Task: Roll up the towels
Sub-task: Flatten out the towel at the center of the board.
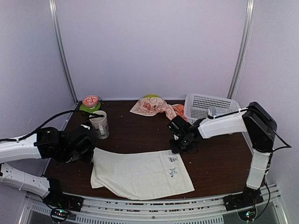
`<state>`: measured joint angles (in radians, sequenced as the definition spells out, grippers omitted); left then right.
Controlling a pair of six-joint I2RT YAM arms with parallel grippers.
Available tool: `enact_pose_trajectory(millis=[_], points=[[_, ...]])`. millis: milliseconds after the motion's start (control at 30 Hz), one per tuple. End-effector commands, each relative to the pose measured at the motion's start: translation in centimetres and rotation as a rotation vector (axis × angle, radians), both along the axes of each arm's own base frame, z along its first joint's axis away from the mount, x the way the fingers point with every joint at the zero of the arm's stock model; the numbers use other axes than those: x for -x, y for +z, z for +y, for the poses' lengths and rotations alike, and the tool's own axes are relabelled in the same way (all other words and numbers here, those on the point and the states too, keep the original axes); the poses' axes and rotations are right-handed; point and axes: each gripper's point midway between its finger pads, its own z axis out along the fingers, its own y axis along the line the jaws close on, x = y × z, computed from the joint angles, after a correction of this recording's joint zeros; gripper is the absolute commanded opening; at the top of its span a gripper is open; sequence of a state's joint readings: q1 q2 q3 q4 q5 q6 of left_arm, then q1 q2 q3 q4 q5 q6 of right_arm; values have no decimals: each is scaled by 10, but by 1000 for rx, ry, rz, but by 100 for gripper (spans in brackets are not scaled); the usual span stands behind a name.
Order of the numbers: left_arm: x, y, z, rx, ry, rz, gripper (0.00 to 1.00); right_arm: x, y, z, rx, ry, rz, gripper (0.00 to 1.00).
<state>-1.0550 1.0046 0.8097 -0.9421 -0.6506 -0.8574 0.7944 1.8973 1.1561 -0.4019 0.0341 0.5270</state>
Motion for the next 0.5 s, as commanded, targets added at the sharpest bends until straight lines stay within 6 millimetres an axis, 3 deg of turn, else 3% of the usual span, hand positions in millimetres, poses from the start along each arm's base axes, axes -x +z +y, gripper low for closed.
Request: enact_pose_trajectory(millis=[0, 133, 300, 467], points=[[-2, 4, -1, 31, -2, -23, 0, 17, -18, -19, 62, -8, 74, 0], [-2, 10, -1, 45, -6, -37, 0, 15, 16, -16, -38, -26, 1, 0], [-5, 33, -6, 93, -35, -81, 0, 12, 104, -19, -202, -21, -205, 0], [-2, 66, -19, 212, -131, -142, 0, 30, 183, -40, -303, 26, -372, 0]])
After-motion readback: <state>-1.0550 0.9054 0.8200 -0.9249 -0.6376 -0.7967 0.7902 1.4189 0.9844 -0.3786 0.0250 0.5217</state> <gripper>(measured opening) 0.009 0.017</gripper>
